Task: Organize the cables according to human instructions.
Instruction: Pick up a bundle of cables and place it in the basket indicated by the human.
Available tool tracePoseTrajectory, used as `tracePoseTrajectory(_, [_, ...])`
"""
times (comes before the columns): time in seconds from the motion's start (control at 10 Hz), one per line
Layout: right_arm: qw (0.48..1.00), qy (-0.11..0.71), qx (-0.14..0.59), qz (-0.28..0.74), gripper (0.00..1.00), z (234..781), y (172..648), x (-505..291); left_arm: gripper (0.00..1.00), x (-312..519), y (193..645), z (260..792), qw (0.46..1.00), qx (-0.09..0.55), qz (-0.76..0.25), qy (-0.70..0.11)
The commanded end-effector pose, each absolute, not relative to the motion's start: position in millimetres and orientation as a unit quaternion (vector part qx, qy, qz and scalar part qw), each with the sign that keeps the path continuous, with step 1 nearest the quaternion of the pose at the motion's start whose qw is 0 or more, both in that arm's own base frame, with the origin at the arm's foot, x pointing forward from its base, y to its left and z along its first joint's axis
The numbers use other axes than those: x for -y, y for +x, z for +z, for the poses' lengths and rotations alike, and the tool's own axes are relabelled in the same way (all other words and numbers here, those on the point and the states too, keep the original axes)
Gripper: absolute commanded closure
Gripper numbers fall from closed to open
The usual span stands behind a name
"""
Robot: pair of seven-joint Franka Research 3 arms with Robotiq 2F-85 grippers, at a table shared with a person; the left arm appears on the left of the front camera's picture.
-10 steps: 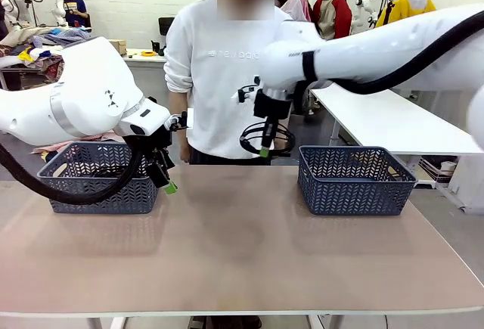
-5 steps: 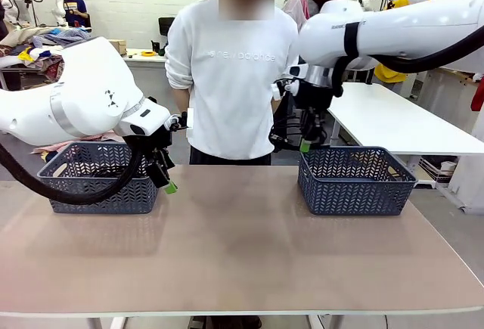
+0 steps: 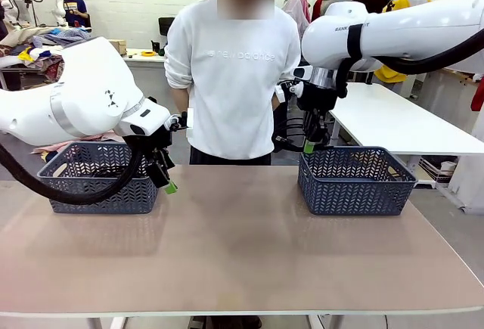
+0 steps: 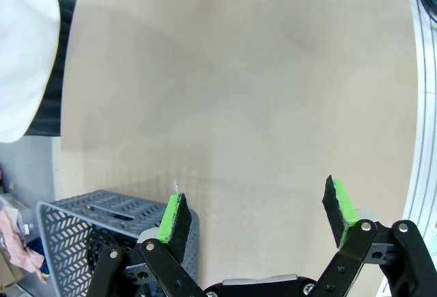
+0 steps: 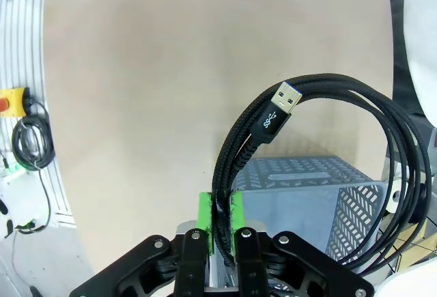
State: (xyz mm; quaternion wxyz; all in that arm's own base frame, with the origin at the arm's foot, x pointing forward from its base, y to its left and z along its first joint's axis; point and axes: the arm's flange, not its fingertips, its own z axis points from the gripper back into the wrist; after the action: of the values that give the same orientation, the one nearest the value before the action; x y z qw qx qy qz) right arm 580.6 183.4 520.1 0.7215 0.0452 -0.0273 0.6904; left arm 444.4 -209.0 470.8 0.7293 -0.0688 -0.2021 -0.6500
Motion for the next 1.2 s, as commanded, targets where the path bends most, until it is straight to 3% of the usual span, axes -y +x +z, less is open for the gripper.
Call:
tracePoseTrajectory(0.0, [0.727,0.047,0.028,0.684,1.00,524,582,-185,0.00,207,444,471,0.729,0.201,-0.651,-0.065])
tracePoseTrajectory(0.2, [0.727,0.047,0.028,0.684,1.00,524,582,-185,0.00,207,444,471,0.729,0.201,-0.651,-0.065])
tracePoseTrajectory(0.3, [0.721,0.045,0.027,0.691,0.87,520,580,-184,0.00,207,444,471,0.729,0.201,-0.651,-0.065])
tracePoseTrajectory(1.1, [0.723,0.028,0.065,0.687,0.87,483,588,-62,0.00,207,444,471,0.729,0.201,-0.651,-0.065])
